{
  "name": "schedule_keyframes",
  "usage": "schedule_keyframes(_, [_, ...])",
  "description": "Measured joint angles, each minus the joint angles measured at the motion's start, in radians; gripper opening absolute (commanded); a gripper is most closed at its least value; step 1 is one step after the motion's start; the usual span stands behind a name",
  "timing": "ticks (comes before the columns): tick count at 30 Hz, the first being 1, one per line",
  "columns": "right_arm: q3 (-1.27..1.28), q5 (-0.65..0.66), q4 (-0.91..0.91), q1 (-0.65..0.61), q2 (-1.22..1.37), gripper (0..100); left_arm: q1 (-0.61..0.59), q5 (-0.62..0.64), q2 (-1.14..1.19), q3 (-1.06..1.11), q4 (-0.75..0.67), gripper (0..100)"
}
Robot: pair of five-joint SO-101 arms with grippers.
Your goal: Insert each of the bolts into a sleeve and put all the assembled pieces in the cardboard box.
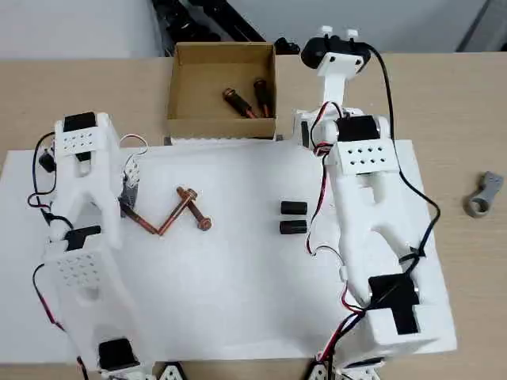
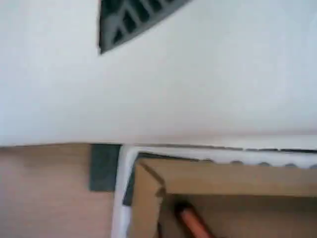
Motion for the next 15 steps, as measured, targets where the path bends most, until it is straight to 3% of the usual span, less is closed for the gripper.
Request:
schedule_keyframes(8, [0.0,0.0,0.069,-0.002,-0.051,15.1,-0.006,-0.267,-0.288,-0.005,0.008,0])
schedule_keyframes(15, [0.0,-0.051,0.324,0.008,-0.173,15.1,0.023,-0.532,-0.595,-0.114,0.017,0])
